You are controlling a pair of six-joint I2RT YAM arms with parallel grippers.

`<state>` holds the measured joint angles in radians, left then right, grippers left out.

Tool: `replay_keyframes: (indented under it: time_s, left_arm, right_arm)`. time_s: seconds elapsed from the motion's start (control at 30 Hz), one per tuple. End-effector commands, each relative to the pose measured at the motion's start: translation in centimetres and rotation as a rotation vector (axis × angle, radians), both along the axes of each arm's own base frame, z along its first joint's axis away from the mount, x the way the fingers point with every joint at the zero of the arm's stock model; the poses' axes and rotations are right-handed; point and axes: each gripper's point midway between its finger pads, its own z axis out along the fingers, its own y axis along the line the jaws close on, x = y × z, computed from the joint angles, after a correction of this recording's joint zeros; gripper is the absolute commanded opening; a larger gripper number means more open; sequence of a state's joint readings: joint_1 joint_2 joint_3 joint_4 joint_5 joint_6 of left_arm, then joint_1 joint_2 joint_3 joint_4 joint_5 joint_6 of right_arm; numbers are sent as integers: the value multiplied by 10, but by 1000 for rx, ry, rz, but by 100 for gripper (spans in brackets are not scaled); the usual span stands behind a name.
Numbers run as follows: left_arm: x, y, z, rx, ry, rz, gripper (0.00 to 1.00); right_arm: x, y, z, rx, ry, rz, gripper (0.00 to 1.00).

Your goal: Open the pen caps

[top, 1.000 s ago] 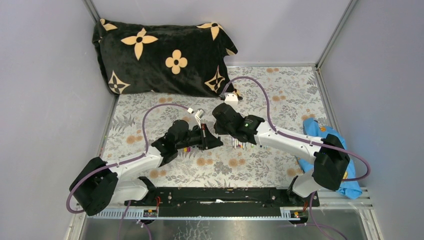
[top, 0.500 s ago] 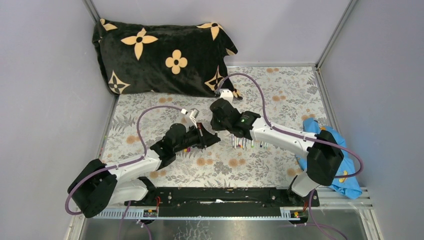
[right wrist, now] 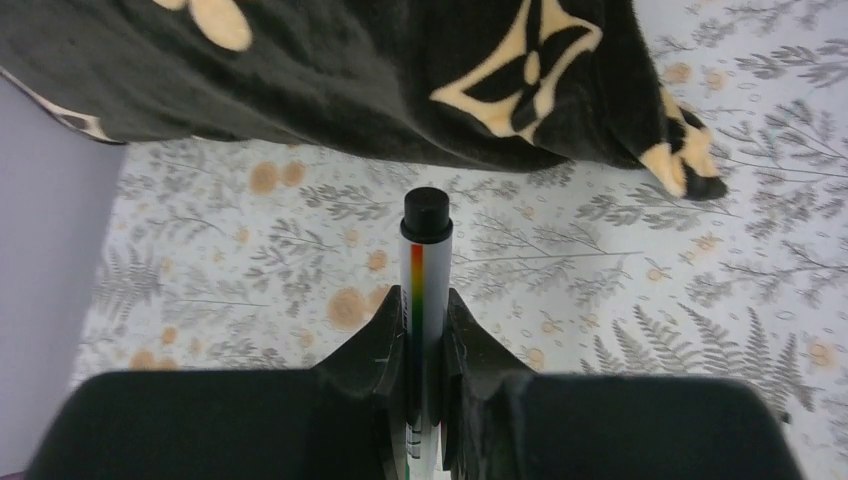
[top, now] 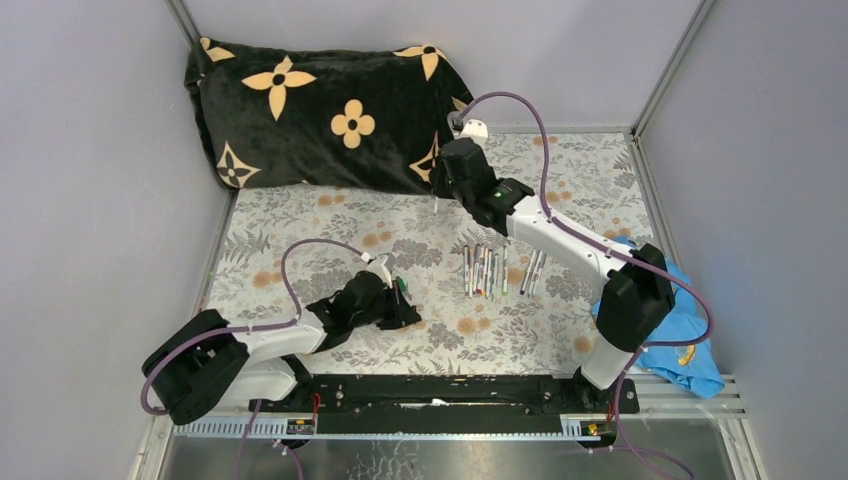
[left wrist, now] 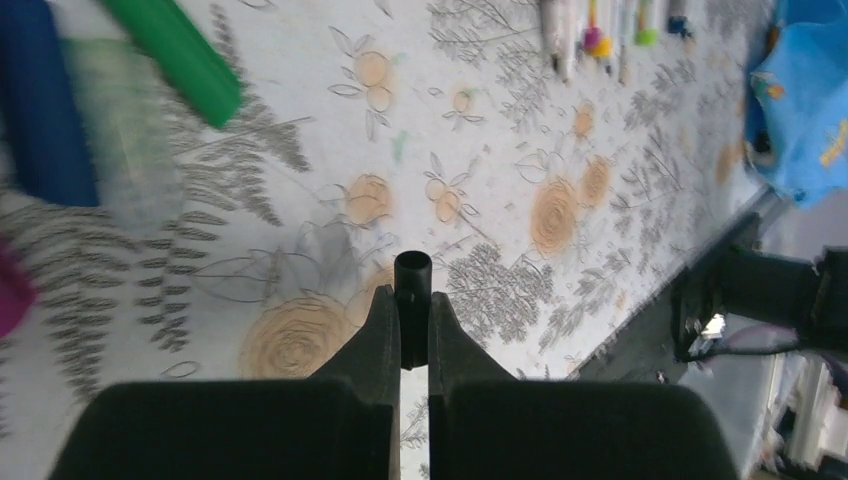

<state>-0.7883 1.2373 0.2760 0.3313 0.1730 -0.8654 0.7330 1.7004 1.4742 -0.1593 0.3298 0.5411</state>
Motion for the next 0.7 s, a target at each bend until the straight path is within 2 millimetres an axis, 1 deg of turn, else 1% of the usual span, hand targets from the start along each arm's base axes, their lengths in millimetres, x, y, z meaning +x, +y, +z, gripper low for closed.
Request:
replay_keyframes:
  time_s: [0.0, 0.07, 0.1, 0.13, 0.17, 0.2, 0.33, 0.47, 0.57, 0.67]
  left_arm:
    - [31, 23, 9, 128, -45, 197, 0]
    - [44, 35, 15, 200, -64, 277, 0]
    - [47, 44, 13, 255, -55, 315, 1]
    - [51, 50, 12, 302, -49, 342, 6]
    - [54, 54, 12, 337, -44, 365, 12]
    - [55, 59, 8, 375, -34, 380, 16]
    - [56, 61, -6, 455, 15, 386, 21]
    - [55, 66, -12, 471, 25, 409, 34]
    - [56, 68, -13, 470, 22, 421, 44]
    - [58, 67, -10, 463, 16, 428, 52]
  right_arm:
    - [4, -30, -20, -143, 29, -67, 0]
    - [-6, -54, -41, -186, 80, -99, 0]
    - [-13, -65, -53, -205, 103, -110, 0]
    - [-23, -77, -68, -233, 134, -120, 0]
    - [-30, -86, -77, -255, 154, -130, 0]
    - [-39, -96, -85, -284, 177, -141, 0]
    - [-64, -123, -111, -361, 248, -174, 0]
    - [-78, -138, -134, -402, 303, -184, 0]
    - [-84, -144, -152, -415, 343, -183, 0]
    - [-89, -146, -163, -418, 365, -184, 0]
